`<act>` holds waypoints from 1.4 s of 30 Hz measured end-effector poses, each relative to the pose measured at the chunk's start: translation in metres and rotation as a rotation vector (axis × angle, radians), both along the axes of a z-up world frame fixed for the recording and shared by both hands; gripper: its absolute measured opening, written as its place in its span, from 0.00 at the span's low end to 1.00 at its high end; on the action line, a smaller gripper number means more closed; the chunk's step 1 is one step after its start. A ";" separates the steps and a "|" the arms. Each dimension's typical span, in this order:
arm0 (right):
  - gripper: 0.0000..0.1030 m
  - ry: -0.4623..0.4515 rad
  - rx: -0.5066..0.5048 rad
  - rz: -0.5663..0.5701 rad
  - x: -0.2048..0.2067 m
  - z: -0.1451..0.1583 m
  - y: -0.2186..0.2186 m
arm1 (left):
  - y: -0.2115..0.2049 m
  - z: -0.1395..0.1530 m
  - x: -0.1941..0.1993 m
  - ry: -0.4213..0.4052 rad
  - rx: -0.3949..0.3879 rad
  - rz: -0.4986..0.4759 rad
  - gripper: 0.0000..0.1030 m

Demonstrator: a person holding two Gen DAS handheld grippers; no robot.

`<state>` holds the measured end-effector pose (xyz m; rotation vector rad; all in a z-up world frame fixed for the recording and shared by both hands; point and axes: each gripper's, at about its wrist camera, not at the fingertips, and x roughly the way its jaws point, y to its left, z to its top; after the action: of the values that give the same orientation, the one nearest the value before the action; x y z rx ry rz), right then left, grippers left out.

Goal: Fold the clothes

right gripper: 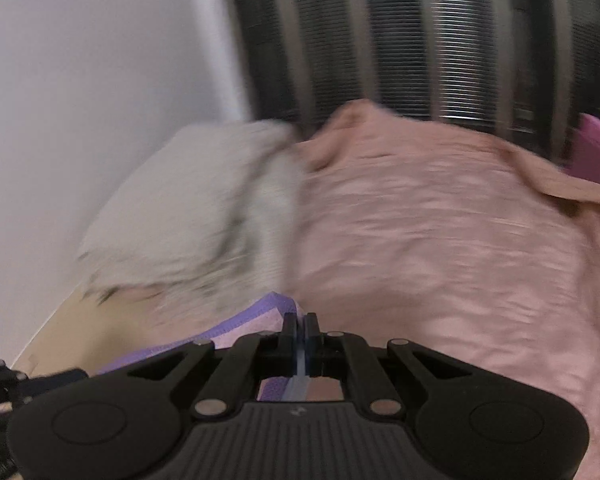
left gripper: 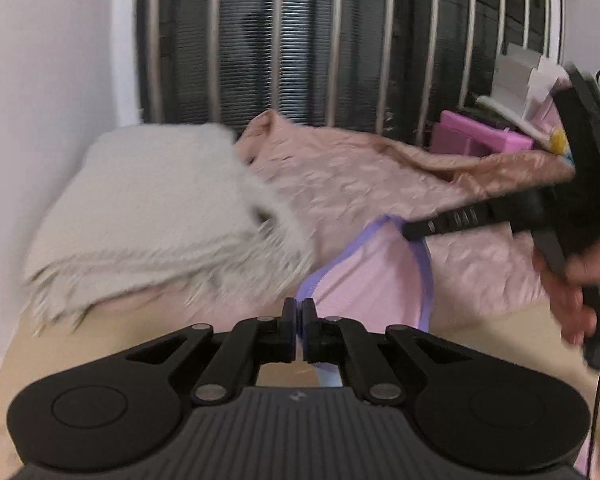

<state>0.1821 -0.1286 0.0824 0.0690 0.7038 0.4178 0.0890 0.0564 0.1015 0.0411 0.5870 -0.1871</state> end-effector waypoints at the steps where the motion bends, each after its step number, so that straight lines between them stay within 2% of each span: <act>1: 0.02 -0.007 0.002 -0.036 0.003 0.000 -0.009 | -0.005 0.003 0.010 -0.014 -0.014 0.005 0.02; 3: 0.02 -0.018 0.011 -0.114 0.009 0.000 -0.026 | -0.015 0.005 0.035 -0.044 -0.057 0.038 0.02; 5: 0.03 -0.023 0.010 -0.195 0.018 -0.003 -0.040 | -0.021 0.000 0.059 -0.047 -0.126 0.072 0.14; 6: 0.05 -0.022 -0.009 -0.225 0.022 -0.006 -0.044 | -0.024 -0.005 0.071 -0.037 -0.148 0.095 0.43; 7: 0.08 -0.011 -0.033 -0.251 0.027 -0.009 -0.047 | -0.027 -0.009 0.079 0.007 -0.137 0.123 0.63; 9: 0.18 0.016 -0.061 -0.268 0.027 -0.013 -0.059 | -0.027 -0.014 0.075 0.033 -0.135 0.150 0.63; 10: 0.21 0.020 -0.055 -0.250 0.021 -0.012 -0.065 | -0.026 -0.013 0.063 0.028 -0.138 0.132 0.63; 12: 0.43 -0.014 -0.021 -0.168 -0.012 -0.006 -0.082 | -0.022 -0.010 0.029 0.016 -0.126 0.083 0.64; 13: 0.47 -0.035 -0.003 -0.122 -0.030 -0.002 -0.091 | -0.021 -0.009 0.009 0.010 -0.120 0.060 0.70; 15: 0.47 -0.051 0.015 -0.053 -0.075 -0.006 -0.110 | -0.025 -0.011 -0.032 0.027 -0.128 -0.011 0.75; 19: 0.46 -0.005 0.041 0.094 -0.161 -0.040 -0.136 | -0.051 -0.040 -0.108 0.136 -0.204 -0.223 0.76; 20: 0.43 0.019 0.058 0.116 -0.173 -0.050 -0.138 | -0.062 -0.050 -0.122 0.169 -0.209 -0.272 0.76; 22: 0.37 0.066 0.097 0.144 -0.190 -0.068 -0.142 | -0.079 -0.062 -0.132 0.185 -0.206 -0.307 0.76; 23: 0.28 0.066 0.108 0.141 -0.195 -0.074 -0.142 | -0.087 -0.067 -0.137 0.192 -0.205 -0.323 0.75; 24: 0.21 0.054 0.116 0.130 -0.199 -0.080 -0.141 | -0.091 -0.073 -0.136 0.195 -0.200 -0.303 0.69; 25: 0.16 0.045 0.118 0.101 -0.204 -0.082 -0.140 | -0.094 -0.078 -0.135 0.211 -0.196 -0.278 0.52; 26: 0.10 0.038 0.118 0.063 -0.208 -0.083 -0.140 | -0.095 -0.082 -0.133 0.227 -0.196 -0.269 0.40; 27: 0.08 0.032 0.121 0.029 -0.215 -0.083 -0.139 | -0.093 -0.085 -0.133 0.228 -0.205 -0.270 0.32; 28: 0.07 0.025 0.126 0.000 -0.225 -0.084 -0.139 | -0.091 -0.086 -0.136 0.227 -0.215 -0.276 0.30; 32: 0.07 -0.027 0.117 -0.055 -0.282 -0.087 -0.138 | -0.075 -0.085 -0.165 0.245 -0.231 -0.329 0.29; 35: 0.15 -0.044 0.097 -0.040 -0.308 -0.078 -0.144 | -0.071 -0.076 -0.182 0.243 -0.228 -0.349 0.35; 36: 0.23 -0.066 0.088 -0.042 -0.311 -0.072 -0.146 | -0.070 -0.073 -0.186 0.235 -0.228 -0.351 0.41; 37: 0.26 -0.097 0.080 -0.048 -0.311 -0.065 -0.148 | -0.069 -0.070 -0.186 0.208 -0.234 -0.359 0.47; 39: 0.29 -0.155 0.071 -0.033 -0.303 -0.055 -0.151 | -0.067 -0.066 -0.183 0.164 -0.258 -0.354 0.53; 42: 0.29 -0.134 0.082 0.060 -0.276 -0.056 -0.142 | -0.071 -0.069 -0.175 0.154 -0.291 -0.336 0.52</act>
<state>-0.0943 -0.2702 0.0265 0.0969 0.5575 0.5041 -0.0856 -0.0144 0.0326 -0.1589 0.6998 -0.6041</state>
